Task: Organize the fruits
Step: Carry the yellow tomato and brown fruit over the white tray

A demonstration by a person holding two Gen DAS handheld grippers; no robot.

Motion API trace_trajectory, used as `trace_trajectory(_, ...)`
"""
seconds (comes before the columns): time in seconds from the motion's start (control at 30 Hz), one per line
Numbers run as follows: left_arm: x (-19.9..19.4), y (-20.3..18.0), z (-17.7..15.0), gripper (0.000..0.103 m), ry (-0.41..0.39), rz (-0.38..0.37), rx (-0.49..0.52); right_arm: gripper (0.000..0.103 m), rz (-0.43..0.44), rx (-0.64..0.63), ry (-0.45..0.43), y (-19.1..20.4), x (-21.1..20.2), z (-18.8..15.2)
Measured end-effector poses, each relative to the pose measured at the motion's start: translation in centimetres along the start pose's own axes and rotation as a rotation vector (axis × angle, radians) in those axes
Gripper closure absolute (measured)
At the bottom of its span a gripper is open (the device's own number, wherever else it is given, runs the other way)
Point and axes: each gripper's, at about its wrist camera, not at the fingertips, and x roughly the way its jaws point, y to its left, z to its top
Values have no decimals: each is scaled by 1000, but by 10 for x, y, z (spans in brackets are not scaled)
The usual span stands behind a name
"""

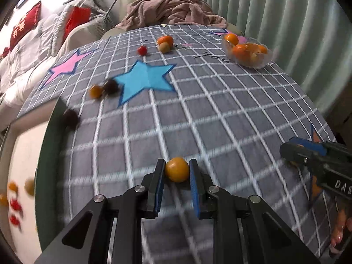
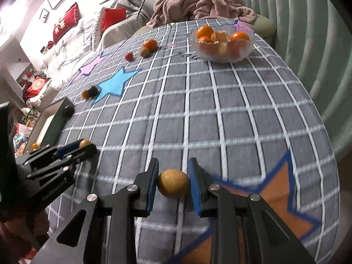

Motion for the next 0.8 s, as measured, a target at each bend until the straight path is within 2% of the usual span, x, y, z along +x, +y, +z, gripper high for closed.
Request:
trace_trajectory(0.33, -25, 24, -22, 80, -11, -15, -72, 72, 1, -17, 0, 22, -16, -16)
trace_trajectory(0.67, -53, 37, -20, 80, -59, -35, -106, 72, 16, -45, -14, 43, -29, -6)
trace_trajectory(0.8, -67, 47, -18, 80, -68, -6, -123, 72, 35, -61, -5, 56, -31, 1)
